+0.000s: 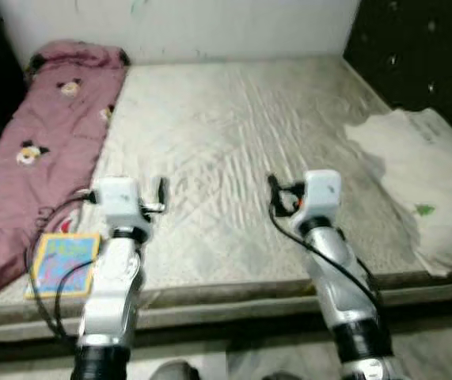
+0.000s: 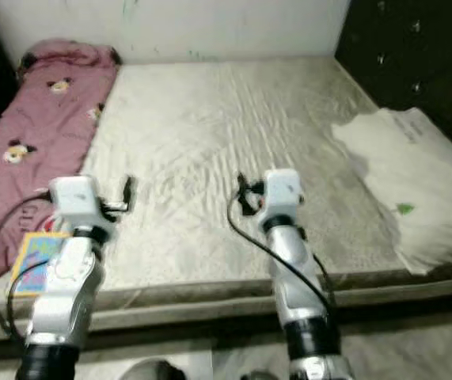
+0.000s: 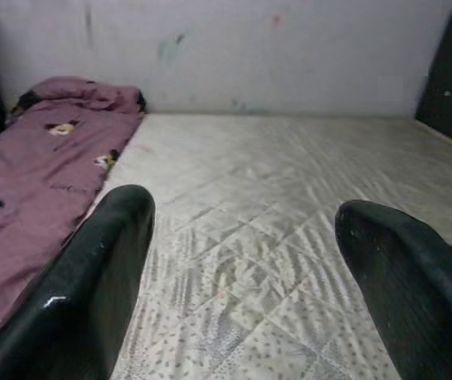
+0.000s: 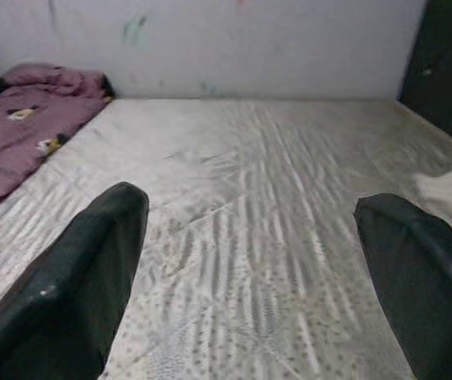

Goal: Clean up the room

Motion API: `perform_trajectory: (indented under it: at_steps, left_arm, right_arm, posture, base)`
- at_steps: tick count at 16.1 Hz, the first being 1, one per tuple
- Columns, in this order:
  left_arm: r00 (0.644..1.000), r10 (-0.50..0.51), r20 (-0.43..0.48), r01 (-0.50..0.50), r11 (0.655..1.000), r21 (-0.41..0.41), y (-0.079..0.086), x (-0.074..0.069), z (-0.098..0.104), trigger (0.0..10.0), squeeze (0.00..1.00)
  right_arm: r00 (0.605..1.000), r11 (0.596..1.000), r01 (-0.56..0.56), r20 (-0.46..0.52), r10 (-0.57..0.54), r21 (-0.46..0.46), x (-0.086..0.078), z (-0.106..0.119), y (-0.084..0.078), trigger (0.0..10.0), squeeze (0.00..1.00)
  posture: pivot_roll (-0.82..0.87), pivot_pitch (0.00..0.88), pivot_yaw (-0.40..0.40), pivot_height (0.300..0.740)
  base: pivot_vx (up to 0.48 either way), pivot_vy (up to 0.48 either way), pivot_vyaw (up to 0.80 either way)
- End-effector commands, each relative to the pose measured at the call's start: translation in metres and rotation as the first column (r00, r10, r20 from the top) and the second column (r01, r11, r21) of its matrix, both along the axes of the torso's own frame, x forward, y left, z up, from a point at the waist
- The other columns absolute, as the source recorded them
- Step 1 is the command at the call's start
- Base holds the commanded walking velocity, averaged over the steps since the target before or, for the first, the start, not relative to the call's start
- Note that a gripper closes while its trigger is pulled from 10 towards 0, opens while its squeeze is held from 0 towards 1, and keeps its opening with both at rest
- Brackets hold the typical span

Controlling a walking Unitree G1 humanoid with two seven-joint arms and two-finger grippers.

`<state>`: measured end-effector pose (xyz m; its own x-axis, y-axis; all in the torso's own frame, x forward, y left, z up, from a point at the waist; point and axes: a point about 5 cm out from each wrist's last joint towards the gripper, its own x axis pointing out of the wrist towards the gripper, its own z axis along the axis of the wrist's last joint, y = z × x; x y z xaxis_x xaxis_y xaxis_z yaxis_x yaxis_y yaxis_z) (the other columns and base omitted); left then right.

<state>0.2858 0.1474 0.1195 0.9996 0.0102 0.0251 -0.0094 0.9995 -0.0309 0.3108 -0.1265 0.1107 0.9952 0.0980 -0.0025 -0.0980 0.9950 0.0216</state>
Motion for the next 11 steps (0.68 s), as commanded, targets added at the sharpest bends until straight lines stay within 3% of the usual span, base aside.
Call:
perform_trajectory:
  at_steps: [1,6,11]
  left_arm:
    - [1.0,0.023,0.01,-0.023,1.0,0.021,0.0055,-0.0007,0.0028,10.0,0.0]
    - [1.0,0.018,-0.003,-0.018,1.0,-0.013,0.0061,0.0001,0.0004,10.0,0.0]
    - [1.0,0.019,-0.008,-0.02,1.0,-0.02,0.0066,0.0007,-0.0001,10.0,0.0]
  right_arm:
    - [1.0,1.0,-0.01,0.016,0.01,0.004,0.0019,0.0049,0.0029,10.0,0.0]
    - [1.0,1.0,-0.013,0.008,0.013,0.003,0.0022,0.0033,0.0026,10.0,0.0]
    - [1.0,1.0,-0.013,0.0,0.013,0.002,0.0023,0.0019,0.002,10.0,0.0]
  posture:
    - [0.06,0.0,0.003,0.74]
    - [0.06,0.0,0.003,0.74]
    - [0.06,0.0,0.002,0.74]
  base:
    - [0.0,0.0,0.0]
    - [0.0,0.051,0.0]
    - [0.0,0.48,0.0]
